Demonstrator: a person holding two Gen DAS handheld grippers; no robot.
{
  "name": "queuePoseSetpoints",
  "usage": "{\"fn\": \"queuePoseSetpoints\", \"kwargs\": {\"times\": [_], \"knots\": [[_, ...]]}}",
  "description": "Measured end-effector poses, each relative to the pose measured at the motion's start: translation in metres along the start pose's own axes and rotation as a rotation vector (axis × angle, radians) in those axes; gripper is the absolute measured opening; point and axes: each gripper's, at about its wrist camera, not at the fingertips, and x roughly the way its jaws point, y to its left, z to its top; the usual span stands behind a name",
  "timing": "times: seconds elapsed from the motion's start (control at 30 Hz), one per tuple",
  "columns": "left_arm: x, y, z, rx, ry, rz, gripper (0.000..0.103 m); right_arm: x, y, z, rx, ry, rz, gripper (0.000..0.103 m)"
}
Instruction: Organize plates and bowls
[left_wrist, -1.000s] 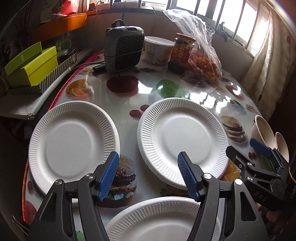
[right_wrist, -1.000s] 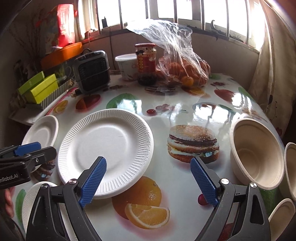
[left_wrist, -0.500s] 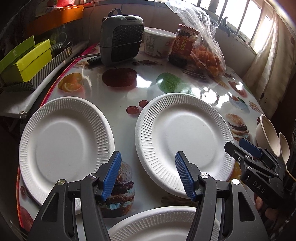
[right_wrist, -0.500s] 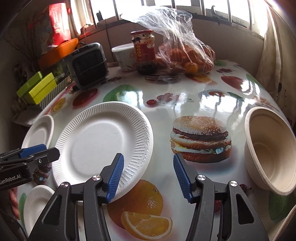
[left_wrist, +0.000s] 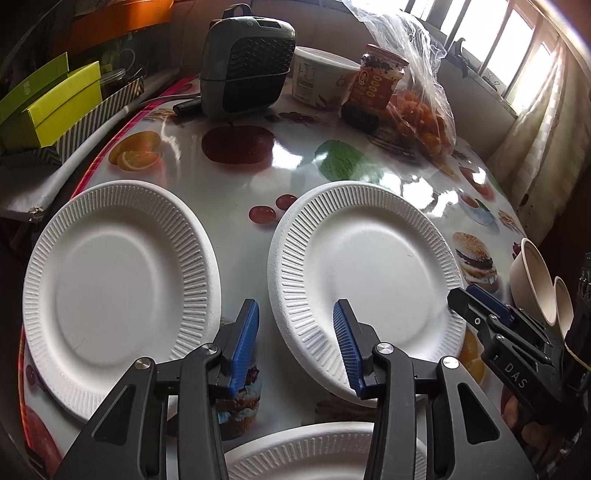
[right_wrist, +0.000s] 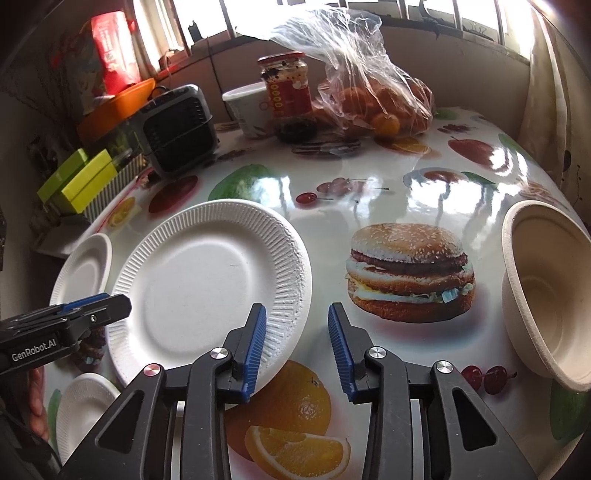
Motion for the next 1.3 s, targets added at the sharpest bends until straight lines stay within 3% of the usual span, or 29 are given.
{"fn": "queuePoseSetpoints", "kwargs": {"times": [0.3,1.3], "knots": [[0.005,-0.001,0.001,0.002,0.014,-0.002,0.034,0.001,0.001,0.0,0.005,0.003,0.021,0.025],[-0.015,-0.002,-0.008,0.015,-0.032,0.011,0.034,-0.022,0.008,-0.005,0.012,-0.042,0.058,0.023]]}}
